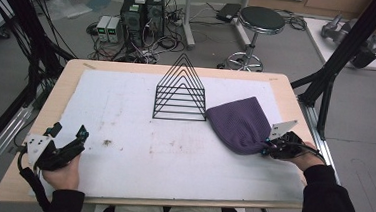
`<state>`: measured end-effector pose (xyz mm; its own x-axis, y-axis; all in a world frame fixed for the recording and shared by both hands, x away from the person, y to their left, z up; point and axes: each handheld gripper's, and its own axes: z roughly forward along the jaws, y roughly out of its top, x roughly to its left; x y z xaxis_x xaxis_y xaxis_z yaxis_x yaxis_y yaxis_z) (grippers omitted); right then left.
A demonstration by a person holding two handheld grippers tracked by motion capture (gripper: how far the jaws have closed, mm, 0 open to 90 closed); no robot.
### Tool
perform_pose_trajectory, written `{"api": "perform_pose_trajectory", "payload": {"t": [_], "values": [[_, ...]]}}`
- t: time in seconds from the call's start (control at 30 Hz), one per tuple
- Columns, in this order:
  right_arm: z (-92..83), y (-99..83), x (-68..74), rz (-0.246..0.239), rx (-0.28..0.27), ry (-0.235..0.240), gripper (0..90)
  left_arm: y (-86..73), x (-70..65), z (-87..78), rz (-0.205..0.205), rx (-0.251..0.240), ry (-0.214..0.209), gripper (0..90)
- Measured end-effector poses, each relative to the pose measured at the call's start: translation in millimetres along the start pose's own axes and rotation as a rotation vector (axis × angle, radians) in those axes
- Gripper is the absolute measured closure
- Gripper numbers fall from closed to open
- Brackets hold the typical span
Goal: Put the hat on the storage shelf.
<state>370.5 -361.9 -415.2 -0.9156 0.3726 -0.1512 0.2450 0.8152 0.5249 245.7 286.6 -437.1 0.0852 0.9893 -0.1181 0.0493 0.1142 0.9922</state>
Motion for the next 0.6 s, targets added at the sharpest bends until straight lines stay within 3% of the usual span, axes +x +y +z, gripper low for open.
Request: {"api": "perform_pose_trajectory", "payload": {"t": [0.2,0.4,0.6], "values": [[-6.0,2.8,3.7,-0.023,-0.035,-0.023,74.5,-0.1,-0.3,0.3,0.002,0.003,-0.002,18.9],[-17.9,9.7,4.7,-0.015,-0.112,-0.03,74.4,-0.1,-0.7,0.5,0.006,0.004,-0.002,18.9],[-28.7,30.2,5.6,0.008,-0.175,0.009,74.2,-0.2,0.0,0.5,0.005,0.007,0.001,18.9]]}}
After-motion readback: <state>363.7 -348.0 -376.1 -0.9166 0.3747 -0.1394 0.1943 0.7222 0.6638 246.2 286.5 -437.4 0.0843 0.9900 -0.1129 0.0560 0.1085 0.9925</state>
